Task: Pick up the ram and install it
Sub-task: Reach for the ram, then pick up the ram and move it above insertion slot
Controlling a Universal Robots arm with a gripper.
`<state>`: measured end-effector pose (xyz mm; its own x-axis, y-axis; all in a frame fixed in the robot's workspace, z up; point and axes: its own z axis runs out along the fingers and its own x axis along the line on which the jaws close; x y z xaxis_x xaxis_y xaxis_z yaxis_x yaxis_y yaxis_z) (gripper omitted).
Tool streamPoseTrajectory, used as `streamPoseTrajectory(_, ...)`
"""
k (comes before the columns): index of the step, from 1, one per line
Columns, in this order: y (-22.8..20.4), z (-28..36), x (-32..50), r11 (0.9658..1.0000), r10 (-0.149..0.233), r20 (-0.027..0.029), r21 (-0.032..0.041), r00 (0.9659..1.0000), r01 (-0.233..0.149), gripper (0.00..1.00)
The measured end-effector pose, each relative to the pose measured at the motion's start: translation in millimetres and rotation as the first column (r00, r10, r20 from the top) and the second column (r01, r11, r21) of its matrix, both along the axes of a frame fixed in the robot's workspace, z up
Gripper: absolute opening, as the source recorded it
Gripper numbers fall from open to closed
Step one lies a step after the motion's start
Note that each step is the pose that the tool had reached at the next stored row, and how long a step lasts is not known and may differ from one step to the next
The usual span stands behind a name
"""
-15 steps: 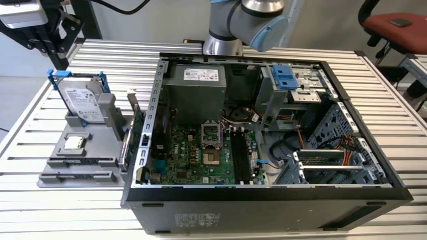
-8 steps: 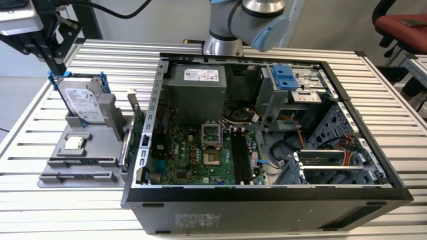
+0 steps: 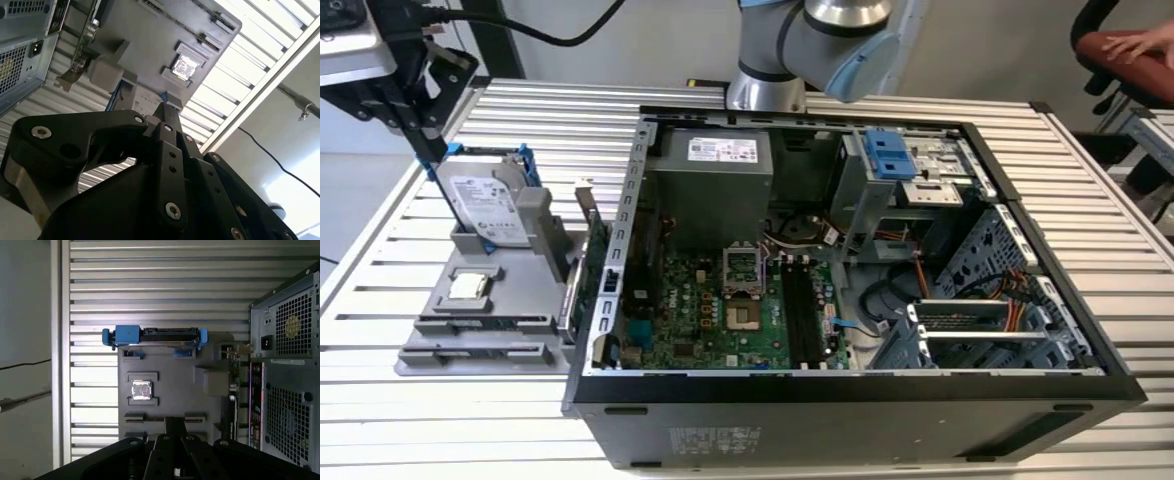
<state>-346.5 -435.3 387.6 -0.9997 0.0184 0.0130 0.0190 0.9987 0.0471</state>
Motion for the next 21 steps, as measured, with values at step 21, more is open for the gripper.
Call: streamPoseTrajectory(21, -34.5, -2.9, -0.8, 1.0, 0.0, 0.0004, 0.0, 1.0, 0.0, 0.0)
